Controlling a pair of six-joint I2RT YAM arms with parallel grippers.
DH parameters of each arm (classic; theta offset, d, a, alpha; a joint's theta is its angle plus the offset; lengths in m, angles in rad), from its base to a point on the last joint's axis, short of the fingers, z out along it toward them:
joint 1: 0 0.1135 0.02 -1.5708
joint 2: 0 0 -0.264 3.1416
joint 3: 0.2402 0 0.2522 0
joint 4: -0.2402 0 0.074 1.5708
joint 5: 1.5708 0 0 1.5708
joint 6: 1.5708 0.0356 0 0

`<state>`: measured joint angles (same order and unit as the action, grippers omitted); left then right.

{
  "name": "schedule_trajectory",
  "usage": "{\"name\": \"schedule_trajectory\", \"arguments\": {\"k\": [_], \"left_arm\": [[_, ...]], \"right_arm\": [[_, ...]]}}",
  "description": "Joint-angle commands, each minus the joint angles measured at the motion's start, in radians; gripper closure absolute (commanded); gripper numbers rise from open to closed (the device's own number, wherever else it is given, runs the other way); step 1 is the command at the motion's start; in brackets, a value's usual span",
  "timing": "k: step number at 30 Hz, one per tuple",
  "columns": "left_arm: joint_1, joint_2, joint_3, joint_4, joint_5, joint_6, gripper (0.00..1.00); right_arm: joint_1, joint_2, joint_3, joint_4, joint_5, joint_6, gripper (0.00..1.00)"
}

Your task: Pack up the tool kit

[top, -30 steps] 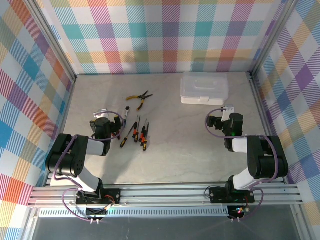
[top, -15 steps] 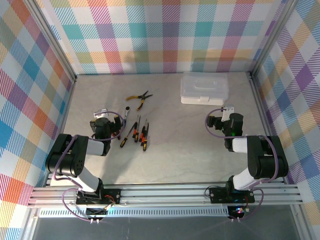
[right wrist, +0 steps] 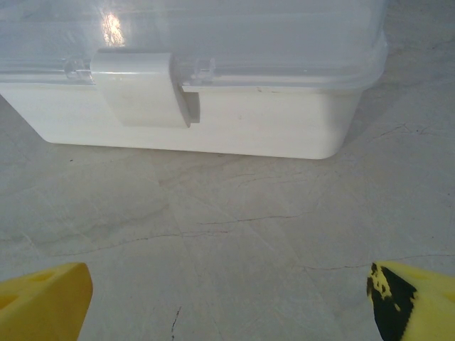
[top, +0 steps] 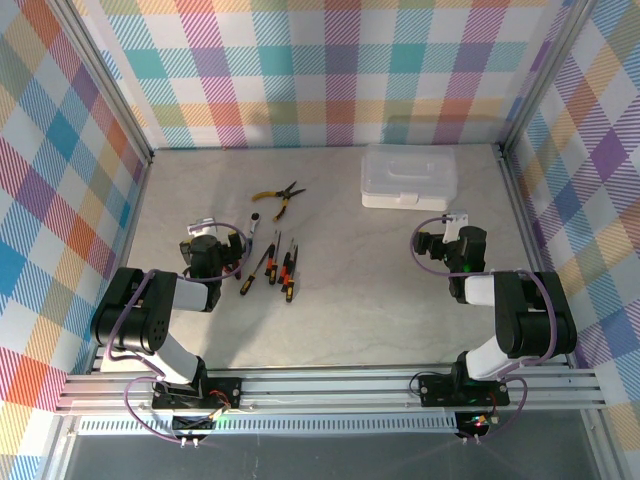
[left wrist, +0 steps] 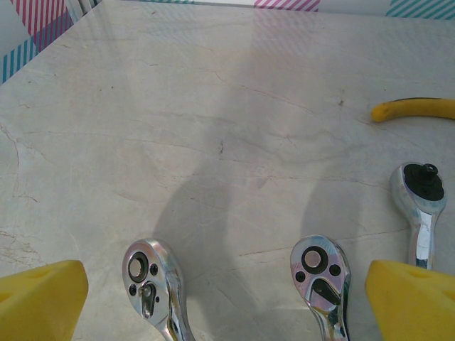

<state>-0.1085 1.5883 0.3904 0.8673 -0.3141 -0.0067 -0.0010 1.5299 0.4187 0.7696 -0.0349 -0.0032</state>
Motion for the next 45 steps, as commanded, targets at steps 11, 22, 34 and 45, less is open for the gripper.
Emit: {"name": "schedule_trajectory", "arguments": {"k": [11,22,34,45], "left_arm": [[-0.056,-0.249,0.356,-0.777,0.011,-0.02,0.0],[-0.069,-0.127,0.903,-1.562,0.157,-0.2,0.0],[-0.079,-0.123,0.89,-1.646,0.184,-0.199,0.0],[-0.113,-0.107,0.855,-1.585,0.199,-0.207,0.0]], "right_arm": [[-0.002,-0.224,0.252,-0.562,0.046,0.07,0.01],[-0.119,0.115,0.989,-1.176,-0.069,0.003,0.01],[-0.148,0.529,1.467,-1.436,-0.229,-0.05,0.01],[-0.11,0.347,1.12,-1.28,-0.281,0.046,0.01]]}}
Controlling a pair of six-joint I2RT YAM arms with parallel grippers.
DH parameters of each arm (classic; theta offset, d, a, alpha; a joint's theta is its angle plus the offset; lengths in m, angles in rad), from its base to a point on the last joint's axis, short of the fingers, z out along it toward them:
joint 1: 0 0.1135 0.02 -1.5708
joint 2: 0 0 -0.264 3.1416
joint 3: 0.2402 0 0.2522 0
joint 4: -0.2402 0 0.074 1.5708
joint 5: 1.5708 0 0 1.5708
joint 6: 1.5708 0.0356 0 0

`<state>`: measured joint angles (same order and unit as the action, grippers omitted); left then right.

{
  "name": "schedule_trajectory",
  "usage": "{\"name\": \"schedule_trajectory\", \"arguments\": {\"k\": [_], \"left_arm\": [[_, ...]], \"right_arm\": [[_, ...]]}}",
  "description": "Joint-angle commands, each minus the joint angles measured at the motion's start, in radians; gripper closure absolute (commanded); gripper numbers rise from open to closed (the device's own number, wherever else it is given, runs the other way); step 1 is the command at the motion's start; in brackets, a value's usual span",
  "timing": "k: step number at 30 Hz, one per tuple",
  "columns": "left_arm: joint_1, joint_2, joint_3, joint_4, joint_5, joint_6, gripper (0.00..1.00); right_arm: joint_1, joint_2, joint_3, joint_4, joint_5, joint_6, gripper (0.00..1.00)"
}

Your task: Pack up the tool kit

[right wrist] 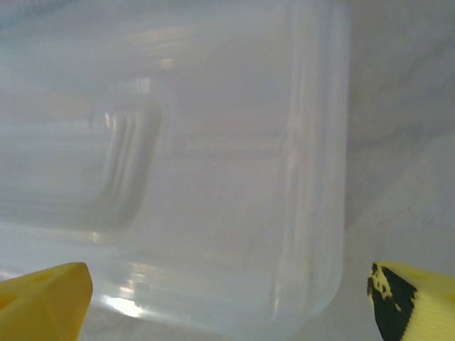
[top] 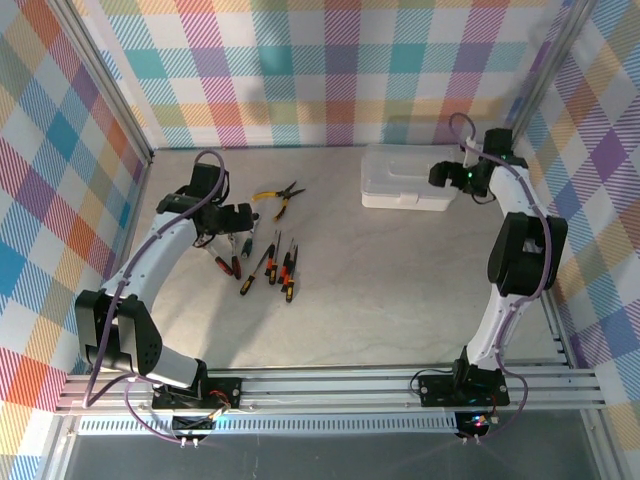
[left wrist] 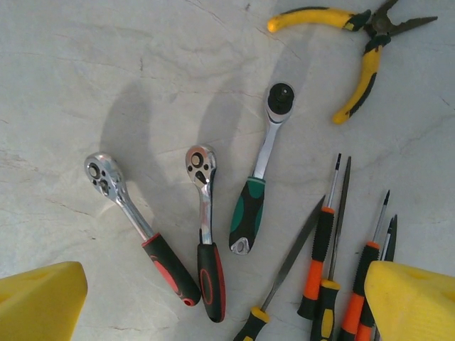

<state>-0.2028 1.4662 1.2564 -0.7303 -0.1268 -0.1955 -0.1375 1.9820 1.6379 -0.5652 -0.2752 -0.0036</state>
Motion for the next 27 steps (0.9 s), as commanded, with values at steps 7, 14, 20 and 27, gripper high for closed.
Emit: {"name": "schedule_trajectory", "arguments": {"k": [7,14,20,27], "left_arm": [[-0.057,0.083,0.017,0.035,0.022,-0.017,0.0],[-0.078,0.119,0.032,0.043,0.02,-0.009,0.0],[-0.085,0.112,0.008,0.051,0.011,-0.008,0.0],[-0.087,0.126,0.018,0.048,0.006,0.002,0.0]], "right_arm": [[0.085,-0.342,-0.385,0.136,-0.014,0.086,0.01],[0.083,-0.301,-0.202,0.025,0.154,0.022,0.01],[0.083,-0.068,0.109,-0.051,0.226,-0.018,0.01],[0.084,0.174,0.397,-0.146,0.244,-0.068,0.01]]}}
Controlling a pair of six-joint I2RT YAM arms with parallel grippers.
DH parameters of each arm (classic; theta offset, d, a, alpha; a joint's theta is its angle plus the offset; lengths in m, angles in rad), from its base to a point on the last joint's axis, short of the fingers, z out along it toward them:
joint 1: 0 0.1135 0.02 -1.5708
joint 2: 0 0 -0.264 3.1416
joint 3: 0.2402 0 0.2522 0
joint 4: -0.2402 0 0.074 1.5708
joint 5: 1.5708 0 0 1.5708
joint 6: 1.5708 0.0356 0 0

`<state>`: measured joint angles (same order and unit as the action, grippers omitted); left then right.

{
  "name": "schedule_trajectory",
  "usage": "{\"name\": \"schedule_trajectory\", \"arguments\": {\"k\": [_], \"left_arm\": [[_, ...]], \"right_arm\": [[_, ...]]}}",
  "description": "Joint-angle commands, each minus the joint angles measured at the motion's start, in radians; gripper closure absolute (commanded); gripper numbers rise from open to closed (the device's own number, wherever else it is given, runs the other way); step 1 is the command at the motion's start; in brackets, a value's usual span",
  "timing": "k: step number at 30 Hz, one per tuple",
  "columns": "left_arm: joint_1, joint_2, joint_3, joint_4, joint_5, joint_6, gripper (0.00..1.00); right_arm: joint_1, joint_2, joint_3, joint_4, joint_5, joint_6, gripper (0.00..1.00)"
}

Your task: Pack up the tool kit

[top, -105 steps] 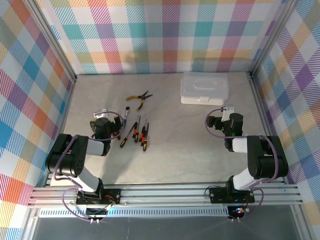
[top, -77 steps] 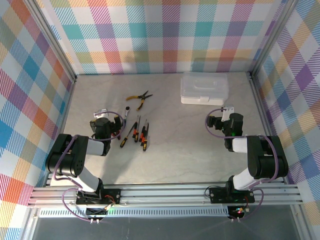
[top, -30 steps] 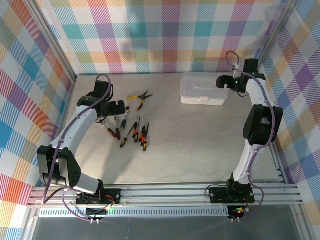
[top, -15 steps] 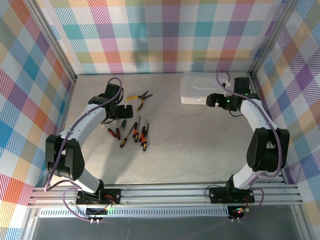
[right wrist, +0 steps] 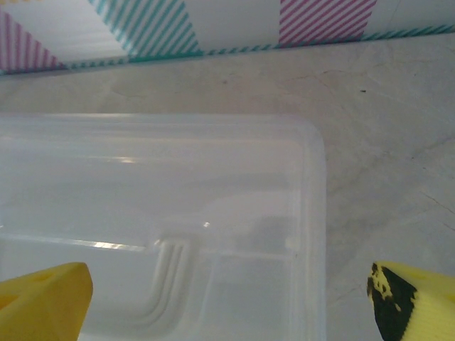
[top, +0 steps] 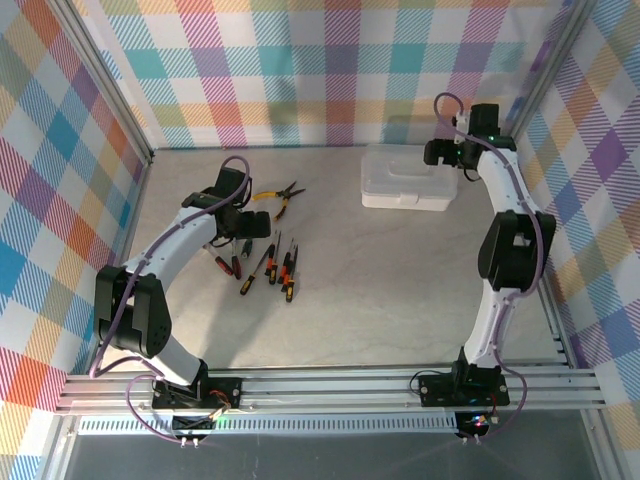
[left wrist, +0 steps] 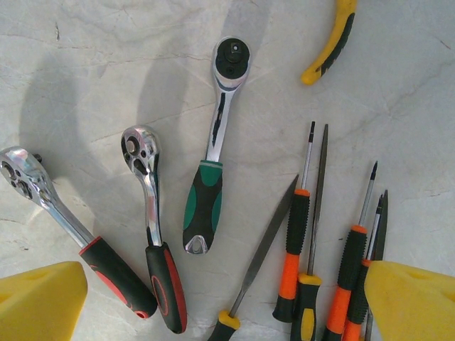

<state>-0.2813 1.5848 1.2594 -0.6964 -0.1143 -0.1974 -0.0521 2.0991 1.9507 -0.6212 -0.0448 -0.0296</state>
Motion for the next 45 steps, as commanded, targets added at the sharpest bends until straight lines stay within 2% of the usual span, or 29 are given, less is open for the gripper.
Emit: {"name": "schedule_trajectory", "arguments": {"k": [1,5,12,18,23,28,31,36,39,42,45], "left_arm": [[-0.009,0.009,0.018,0.014,-0.005,0.004,0.0],[-0.008,0.017,0.023,0.014,-0.004,0.007,0.0],[-0.01,0.045,0.028,0.03,0.009,0.006,0.0],[-0.02,0.067,0.036,0.041,0.021,0.003,0.0],[-0.045,0.081,0.039,0.079,0.059,-0.018,0.0],[-0.131,0.162,0.052,0.174,0.192,-0.055,0.0],[-0.191,0.231,0.087,0.181,0.202,-0.063,0.0],[-0.266,0.296,0.128,0.201,0.234,-0.066,0.0],[-0.291,0.3,0.127,0.229,0.265,-0.066,0.0],[-0.304,0.3,0.12,0.256,0.294,-0.069,0.0],[-0.313,0.316,0.124,0.268,0.297,-0.083,0.0]], "right_arm": [[-0.001,0.072,0.096,-0.095,0.009,-0.044,0.01],[0.0,0.082,0.066,-0.082,-0.021,-0.04,0.01],[0.015,-0.015,-0.178,0.024,-0.04,-0.002,0.01],[0.054,-0.093,-0.343,0.062,-0.006,0.044,0.01],[0.114,-0.235,-0.529,0.108,0.028,0.194,0.01],[0.173,-0.449,-0.81,0.245,0.045,0.388,0.01],[0.204,-0.578,-0.921,0.25,0.072,0.436,0.01],[0.205,-0.738,-0.908,0.13,0.137,0.321,0.01],[0.205,-0.762,-0.849,0.12,0.093,0.184,0.01],[0.205,-0.709,-0.782,0.159,-0.01,0.05,0.01],[0.204,-0.576,-0.664,0.176,-0.125,-0.056,0.01]]}}
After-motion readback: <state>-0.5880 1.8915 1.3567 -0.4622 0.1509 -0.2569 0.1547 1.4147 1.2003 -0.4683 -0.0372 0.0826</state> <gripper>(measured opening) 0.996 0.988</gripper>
